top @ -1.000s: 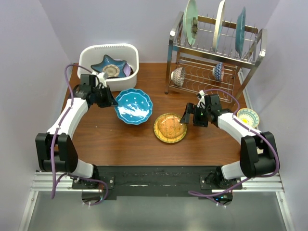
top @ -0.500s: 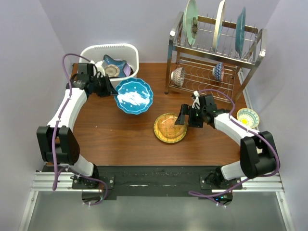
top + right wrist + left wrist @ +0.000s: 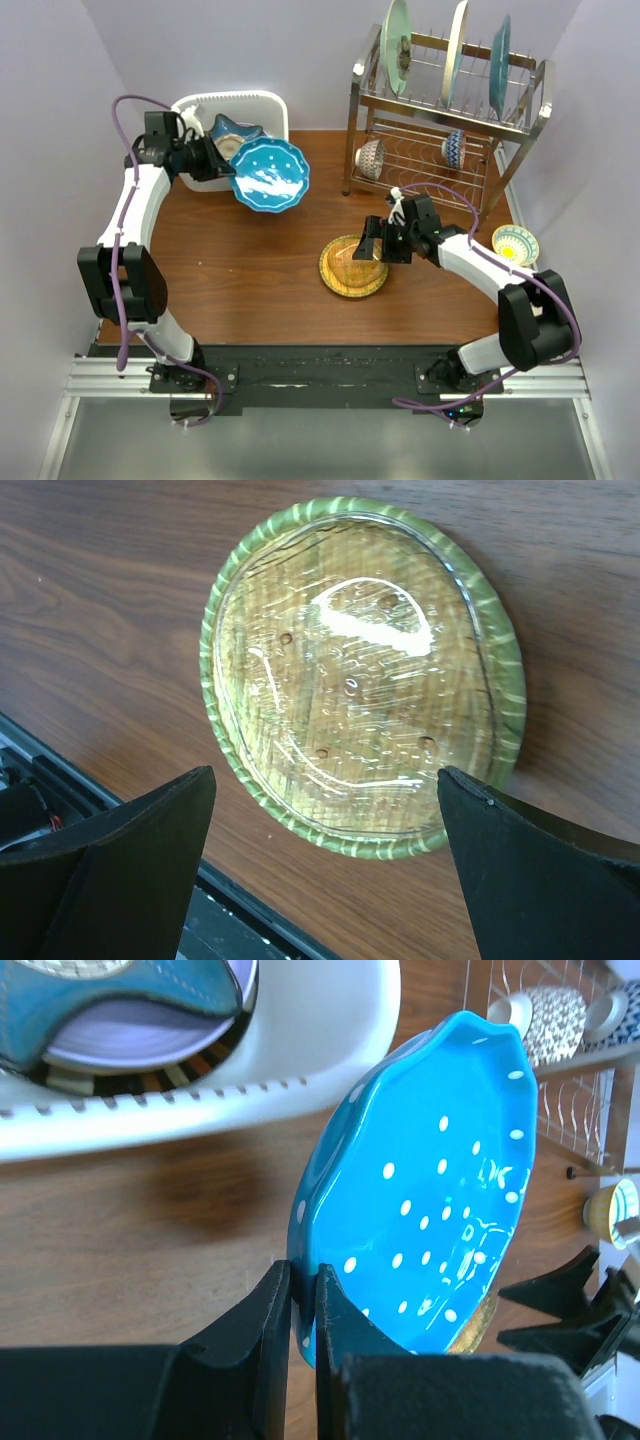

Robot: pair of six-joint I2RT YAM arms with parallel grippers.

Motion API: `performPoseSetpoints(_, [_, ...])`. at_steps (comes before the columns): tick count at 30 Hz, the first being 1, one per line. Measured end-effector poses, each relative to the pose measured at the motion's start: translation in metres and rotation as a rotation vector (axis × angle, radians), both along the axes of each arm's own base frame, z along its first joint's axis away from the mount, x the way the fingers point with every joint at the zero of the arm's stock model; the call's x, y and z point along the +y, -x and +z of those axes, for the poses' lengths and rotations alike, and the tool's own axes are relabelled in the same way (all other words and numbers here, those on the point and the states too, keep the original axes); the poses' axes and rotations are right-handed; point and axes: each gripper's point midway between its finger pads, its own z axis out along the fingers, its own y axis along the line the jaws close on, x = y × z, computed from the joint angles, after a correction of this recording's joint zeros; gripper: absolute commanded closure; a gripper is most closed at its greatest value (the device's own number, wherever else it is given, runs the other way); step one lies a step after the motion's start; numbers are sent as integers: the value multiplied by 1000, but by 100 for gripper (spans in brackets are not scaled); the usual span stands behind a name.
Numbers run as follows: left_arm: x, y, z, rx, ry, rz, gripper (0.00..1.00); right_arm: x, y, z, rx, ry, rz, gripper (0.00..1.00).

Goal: Place the plates into the plastic bin on the countertop
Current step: Place the plate in the plastic bin.

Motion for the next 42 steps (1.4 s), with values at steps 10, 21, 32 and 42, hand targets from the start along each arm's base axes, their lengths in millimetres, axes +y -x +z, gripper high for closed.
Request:
performPoseSetpoints(10, [17,-43,32,-67,43,50,100,10,4,-4,16,-3,20,4])
performPoseSetpoints(21, [23,-70,41,-74,105,102,100,16,5,-4,16,-12,24,4])
performPoseSetpoints(32, [32,-94,51,-126,154,195,100,19,4,-5,12,-17,28,3])
performPoseSetpoints(42, [42,-121,47,-161,189,272,100,20,3,-4,6,-20,29,4])
